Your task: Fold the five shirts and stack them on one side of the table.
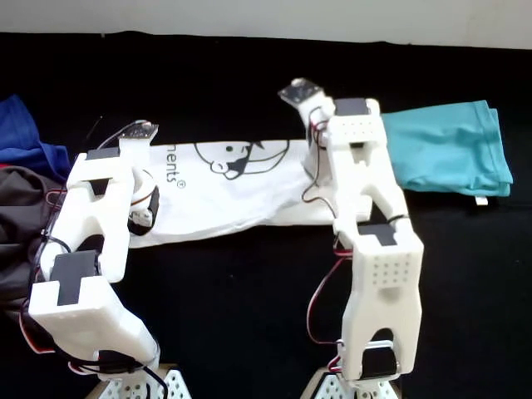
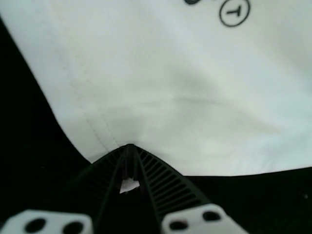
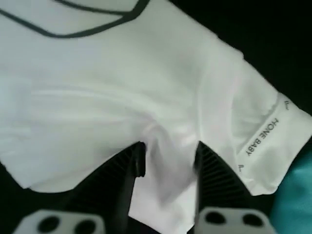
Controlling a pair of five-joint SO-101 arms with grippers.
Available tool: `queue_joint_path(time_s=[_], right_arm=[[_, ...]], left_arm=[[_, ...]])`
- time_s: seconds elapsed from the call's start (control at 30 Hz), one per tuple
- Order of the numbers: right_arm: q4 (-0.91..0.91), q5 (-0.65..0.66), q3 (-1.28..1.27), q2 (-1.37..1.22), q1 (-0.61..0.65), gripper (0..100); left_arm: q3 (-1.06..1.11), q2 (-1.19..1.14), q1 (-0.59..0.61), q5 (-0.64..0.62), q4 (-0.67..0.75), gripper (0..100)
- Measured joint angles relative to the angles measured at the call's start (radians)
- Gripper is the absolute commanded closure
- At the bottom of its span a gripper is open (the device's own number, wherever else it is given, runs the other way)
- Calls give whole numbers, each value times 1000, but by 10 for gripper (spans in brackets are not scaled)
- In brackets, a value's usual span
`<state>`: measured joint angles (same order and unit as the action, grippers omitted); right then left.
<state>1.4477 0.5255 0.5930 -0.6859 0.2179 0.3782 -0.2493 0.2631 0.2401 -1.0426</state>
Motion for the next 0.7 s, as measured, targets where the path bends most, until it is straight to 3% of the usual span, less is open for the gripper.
queue_joint_path(time_s=[0.23, 0.3, 0.43, 0.7], right_arm=[[72, -167, 229, -17, -32, 797], [138, -173, 270, -17, -35, 822], [276, -176, 316, -17, -35, 998], [305, -126, 167, -6, -35, 991]], left_arm=[[0, 0, 0, 0, 0, 991], [0, 0, 0, 0, 3, 991], [0, 0, 0, 0, 5, 991], [0, 0, 0, 0, 5, 991]])
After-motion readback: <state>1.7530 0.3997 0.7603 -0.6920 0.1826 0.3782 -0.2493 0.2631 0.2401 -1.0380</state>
